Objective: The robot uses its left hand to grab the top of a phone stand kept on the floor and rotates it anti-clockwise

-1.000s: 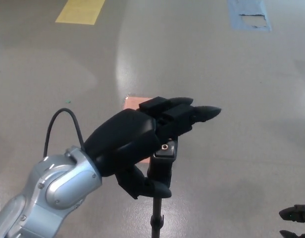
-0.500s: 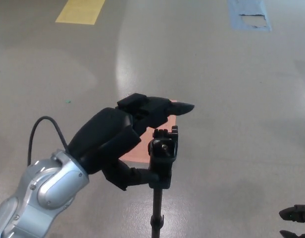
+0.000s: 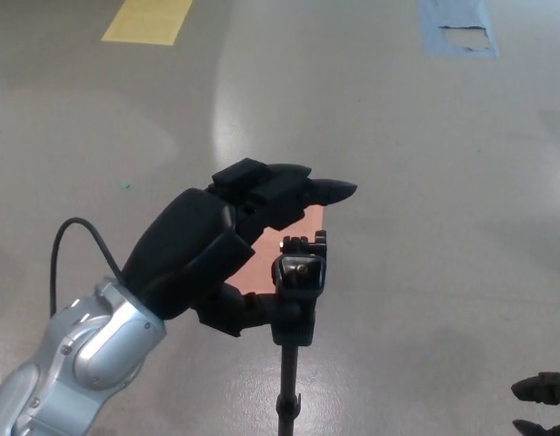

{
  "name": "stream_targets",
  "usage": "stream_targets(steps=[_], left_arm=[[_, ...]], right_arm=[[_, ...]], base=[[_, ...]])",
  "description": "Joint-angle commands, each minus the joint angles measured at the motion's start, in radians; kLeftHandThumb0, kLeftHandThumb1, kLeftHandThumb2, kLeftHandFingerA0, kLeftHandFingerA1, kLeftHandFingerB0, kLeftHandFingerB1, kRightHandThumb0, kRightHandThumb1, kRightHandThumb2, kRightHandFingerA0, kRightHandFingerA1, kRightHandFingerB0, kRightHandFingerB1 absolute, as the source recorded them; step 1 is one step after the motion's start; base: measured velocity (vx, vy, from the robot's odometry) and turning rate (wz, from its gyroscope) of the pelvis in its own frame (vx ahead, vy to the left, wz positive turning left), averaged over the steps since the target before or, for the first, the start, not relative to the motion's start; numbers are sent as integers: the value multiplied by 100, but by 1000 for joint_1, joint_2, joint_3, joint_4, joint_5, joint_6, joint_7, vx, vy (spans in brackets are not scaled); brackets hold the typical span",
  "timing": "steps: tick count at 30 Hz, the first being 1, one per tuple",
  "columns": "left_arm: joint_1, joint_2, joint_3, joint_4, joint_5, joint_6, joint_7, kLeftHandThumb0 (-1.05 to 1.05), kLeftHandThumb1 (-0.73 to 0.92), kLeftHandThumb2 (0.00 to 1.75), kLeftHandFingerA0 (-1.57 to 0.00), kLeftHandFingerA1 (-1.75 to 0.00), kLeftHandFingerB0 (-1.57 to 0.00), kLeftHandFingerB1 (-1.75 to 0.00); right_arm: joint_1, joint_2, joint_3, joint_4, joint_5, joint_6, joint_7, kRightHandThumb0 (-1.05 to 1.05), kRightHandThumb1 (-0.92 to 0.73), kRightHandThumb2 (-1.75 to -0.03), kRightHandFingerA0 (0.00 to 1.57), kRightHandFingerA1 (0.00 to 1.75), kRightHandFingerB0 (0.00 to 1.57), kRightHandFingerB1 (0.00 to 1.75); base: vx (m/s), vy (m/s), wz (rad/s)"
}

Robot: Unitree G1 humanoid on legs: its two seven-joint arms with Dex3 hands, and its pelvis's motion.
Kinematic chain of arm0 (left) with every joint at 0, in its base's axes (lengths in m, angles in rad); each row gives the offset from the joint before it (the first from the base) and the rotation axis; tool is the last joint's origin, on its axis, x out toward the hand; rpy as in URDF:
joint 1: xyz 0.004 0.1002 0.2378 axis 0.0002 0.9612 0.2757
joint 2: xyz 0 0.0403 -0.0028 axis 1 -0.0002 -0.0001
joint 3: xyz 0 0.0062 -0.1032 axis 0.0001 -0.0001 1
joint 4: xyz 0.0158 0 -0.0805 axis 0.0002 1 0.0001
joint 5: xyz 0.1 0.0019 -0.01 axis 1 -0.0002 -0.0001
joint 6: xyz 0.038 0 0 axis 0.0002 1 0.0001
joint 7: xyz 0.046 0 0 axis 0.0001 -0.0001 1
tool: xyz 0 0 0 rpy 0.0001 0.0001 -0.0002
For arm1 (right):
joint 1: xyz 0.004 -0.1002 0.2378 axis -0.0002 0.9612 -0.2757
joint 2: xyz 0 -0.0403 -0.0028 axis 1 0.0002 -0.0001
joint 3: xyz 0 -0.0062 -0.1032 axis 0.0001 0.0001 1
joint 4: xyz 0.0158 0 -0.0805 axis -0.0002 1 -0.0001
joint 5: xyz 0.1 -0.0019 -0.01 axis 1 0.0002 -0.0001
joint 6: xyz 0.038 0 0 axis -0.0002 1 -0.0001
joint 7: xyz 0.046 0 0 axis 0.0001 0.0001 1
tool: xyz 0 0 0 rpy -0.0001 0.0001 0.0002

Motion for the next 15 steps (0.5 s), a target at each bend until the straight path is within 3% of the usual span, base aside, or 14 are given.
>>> stream_targets(steps=[1, 15], left_arm=[[4, 1, 6, 13, 35, -43, 44, -20, 25, 83, -13, -52, -13, -51], [1, -5, 4, 22, 27, -51, 43, -21, 24, 82, -12, -52, -13, -51]], right_arm=[[-12, -13, -3, 4, -3, 7, -9, -46, -70, -79, 36, 46, 13, 36], [-17, -12, -1, 6, -6, 5, -9, -47, -69, -79, 33, 46, 14, 36]], base=[[0, 0, 0], [0, 0, 0]])
